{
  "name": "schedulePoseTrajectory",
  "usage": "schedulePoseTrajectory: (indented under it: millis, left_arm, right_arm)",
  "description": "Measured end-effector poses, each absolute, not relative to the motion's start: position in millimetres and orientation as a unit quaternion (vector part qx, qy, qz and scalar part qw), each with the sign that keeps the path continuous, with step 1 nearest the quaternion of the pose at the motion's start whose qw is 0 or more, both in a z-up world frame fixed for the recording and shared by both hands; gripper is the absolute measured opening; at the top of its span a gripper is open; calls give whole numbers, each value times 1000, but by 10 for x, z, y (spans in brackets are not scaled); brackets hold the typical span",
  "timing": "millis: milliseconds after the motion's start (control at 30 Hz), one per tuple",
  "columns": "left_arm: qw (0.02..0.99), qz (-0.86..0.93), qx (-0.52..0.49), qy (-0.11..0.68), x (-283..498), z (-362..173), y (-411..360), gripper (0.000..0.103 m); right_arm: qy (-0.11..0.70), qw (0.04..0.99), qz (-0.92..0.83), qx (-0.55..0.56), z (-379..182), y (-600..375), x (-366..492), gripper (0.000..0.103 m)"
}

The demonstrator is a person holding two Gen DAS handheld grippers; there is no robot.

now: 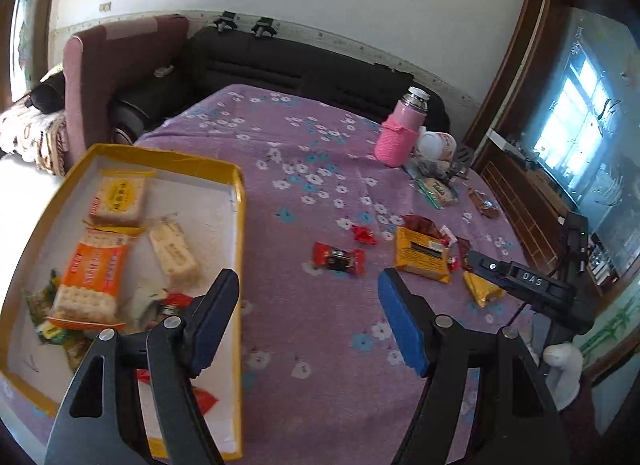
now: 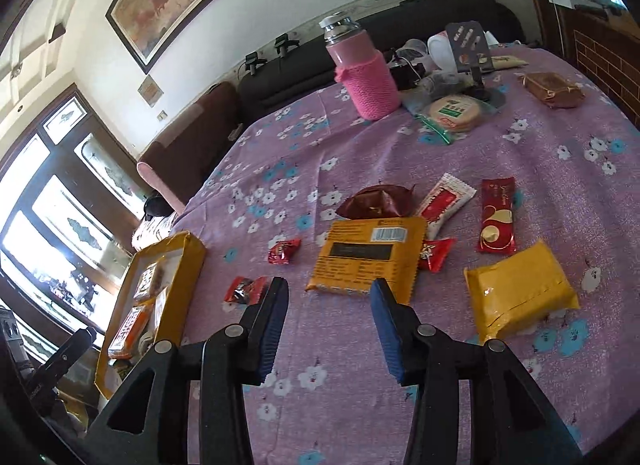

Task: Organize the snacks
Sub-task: 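Move both grippers back toward the remaining snacks on the table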

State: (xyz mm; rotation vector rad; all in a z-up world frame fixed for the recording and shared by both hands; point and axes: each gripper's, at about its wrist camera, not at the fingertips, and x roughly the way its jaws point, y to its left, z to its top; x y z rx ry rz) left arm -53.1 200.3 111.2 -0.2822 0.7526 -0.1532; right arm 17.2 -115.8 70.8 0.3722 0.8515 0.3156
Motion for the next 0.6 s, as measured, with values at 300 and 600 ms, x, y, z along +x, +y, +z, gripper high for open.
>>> schedulePoseTrajectory:
  millis: [300,600]
  left_arm:
    - [879,-132,-138,437,402,827,1564,72]
    - [826,-150,-102,534,1037,172,1301,71]
  right_arm:
    - [429,877,158,147,531,-895,832,45]
    - [471,868,156,33,351,-554,1120,49]
